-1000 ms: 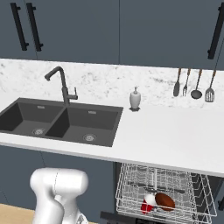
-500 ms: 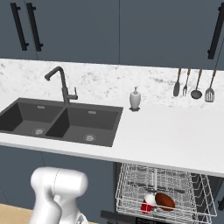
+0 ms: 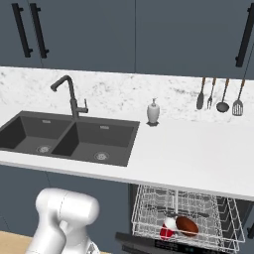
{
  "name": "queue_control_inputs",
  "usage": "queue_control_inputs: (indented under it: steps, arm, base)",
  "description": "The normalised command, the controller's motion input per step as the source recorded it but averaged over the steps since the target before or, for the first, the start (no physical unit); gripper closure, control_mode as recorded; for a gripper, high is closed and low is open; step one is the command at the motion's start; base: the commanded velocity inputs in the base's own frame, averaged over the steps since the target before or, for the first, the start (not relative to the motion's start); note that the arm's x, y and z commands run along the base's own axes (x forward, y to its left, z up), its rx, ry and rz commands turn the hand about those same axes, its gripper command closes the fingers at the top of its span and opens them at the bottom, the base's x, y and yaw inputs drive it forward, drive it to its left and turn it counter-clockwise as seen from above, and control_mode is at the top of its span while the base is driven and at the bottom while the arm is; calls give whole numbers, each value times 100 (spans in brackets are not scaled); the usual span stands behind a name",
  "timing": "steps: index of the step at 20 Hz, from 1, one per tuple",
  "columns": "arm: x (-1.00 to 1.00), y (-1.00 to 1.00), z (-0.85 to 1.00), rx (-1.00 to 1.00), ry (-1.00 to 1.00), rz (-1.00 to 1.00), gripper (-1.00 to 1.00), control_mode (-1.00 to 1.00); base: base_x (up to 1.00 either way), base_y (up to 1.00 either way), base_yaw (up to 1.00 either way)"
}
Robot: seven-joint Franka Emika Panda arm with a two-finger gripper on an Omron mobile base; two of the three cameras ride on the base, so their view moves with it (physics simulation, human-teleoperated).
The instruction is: Pick up the cup and bowl from the counter, place them in the dishwasher, and close the dishwasher door.
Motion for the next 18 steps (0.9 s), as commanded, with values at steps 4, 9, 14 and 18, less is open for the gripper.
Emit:
queue_control_inputs:
  steps: [4,9,14,18]
  arm:
    - [100,58,12,0,-11,2,-100,-100]
    - [100,55,2,0,-5,6,-100,-100]
    - [100,38,0,0,0,17,-100,-100]
    - [100,27,0,0,0,22,-100,-100]
  base:
    - [0,0,0]
    - [0,0,0]
    - [0,0,0]
    - [0,0,0]
